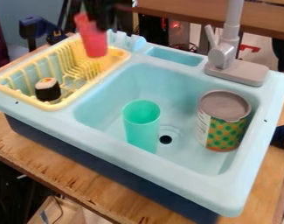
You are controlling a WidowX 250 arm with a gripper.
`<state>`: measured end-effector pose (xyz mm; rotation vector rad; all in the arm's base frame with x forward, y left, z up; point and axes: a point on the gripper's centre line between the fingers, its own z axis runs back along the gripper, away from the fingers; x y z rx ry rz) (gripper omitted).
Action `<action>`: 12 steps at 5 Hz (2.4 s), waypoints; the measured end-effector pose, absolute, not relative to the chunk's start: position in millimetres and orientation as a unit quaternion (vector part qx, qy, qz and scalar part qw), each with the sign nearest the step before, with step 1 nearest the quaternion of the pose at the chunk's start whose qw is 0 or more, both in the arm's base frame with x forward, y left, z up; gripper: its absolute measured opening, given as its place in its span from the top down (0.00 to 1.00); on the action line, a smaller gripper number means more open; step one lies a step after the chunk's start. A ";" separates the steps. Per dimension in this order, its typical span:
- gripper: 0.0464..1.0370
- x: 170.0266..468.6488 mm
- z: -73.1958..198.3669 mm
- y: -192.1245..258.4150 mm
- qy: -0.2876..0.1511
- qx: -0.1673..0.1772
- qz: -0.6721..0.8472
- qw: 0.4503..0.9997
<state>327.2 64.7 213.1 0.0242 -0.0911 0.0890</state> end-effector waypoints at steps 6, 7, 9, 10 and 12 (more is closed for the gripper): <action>0.97 331.7 149.3 -4.6 -0.035 0.019 -0.026 0.999; 0.97 341.8 136.3 -12.3 -0.037 0.005 -0.027 0.999; 0.94 347.0 122.3 -9.5 -0.049 -0.042 -0.042 0.997; 0.75 347.2 110.7 -8.5 -0.027 -0.039 -0.029 0.998; 0.17 345.3 141.6 -5.7 -0.044 -0.033 -0.016 0.998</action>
